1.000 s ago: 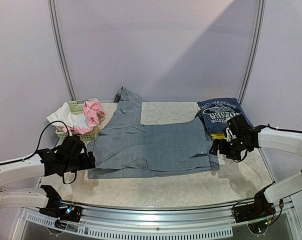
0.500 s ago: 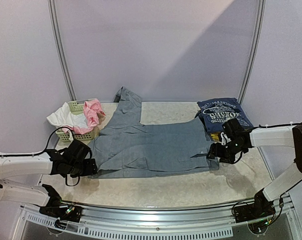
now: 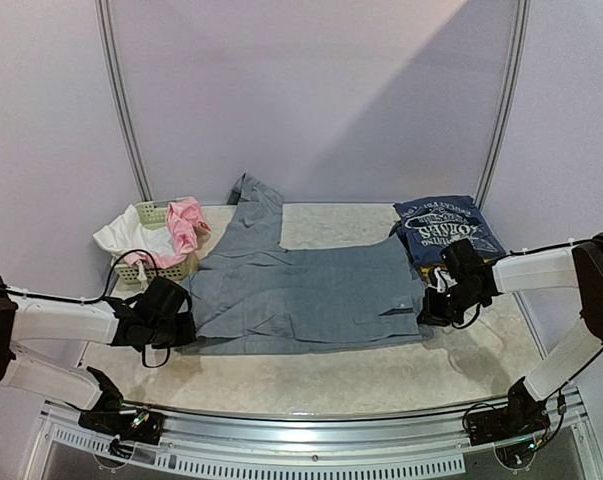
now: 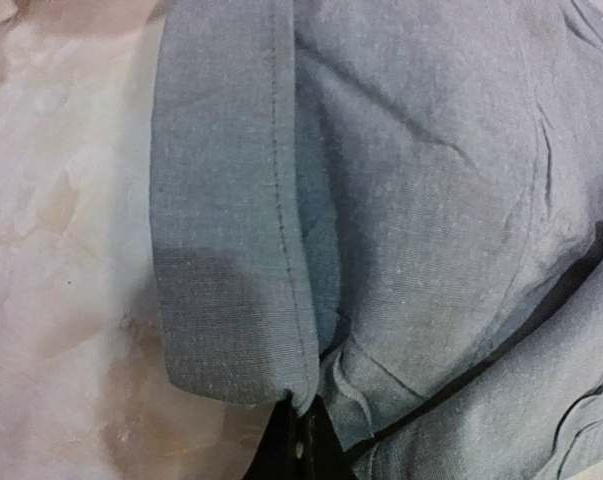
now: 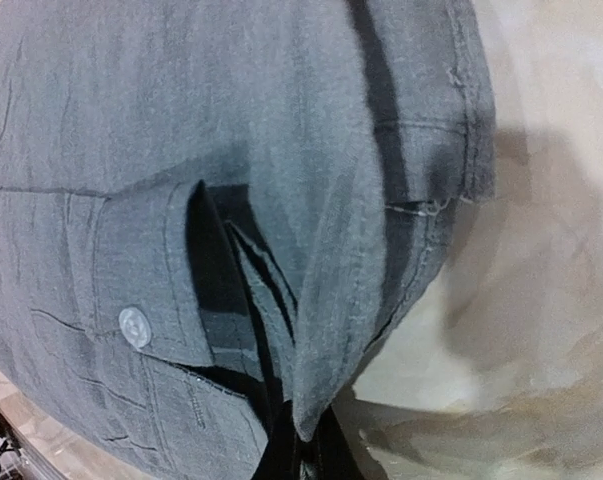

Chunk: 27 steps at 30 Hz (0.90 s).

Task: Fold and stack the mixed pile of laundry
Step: Move the 1/3-folded shirt to the center of the board.

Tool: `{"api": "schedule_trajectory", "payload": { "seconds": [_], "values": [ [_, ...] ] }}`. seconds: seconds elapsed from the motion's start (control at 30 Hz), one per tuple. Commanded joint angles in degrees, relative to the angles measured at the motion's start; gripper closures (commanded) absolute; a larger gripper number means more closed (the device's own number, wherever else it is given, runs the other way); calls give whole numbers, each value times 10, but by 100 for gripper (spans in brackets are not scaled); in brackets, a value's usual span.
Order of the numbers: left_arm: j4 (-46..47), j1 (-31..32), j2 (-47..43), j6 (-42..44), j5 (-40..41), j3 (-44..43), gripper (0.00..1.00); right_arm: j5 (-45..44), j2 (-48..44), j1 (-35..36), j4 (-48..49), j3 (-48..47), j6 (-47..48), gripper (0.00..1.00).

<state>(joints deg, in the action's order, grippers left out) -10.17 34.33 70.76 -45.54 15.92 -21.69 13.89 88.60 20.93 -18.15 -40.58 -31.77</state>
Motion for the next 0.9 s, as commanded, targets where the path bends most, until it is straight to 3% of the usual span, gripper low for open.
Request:
{"api": "schedule_trajectory", "payload": {
  "seconds": [0.0,0.5,0.87],
  "values": [
    [-35,-2,-18,10,-17,4,100,9,7,-2,-27,-4,6,100],
    [-199,45,-169,-24,7,-6,100,-7,-140,-2,-88,56,-3,100],
    [-217,66,-206,-38,34,5,100,2,-202,-2,-92,74,-10,100]
  ]
}}
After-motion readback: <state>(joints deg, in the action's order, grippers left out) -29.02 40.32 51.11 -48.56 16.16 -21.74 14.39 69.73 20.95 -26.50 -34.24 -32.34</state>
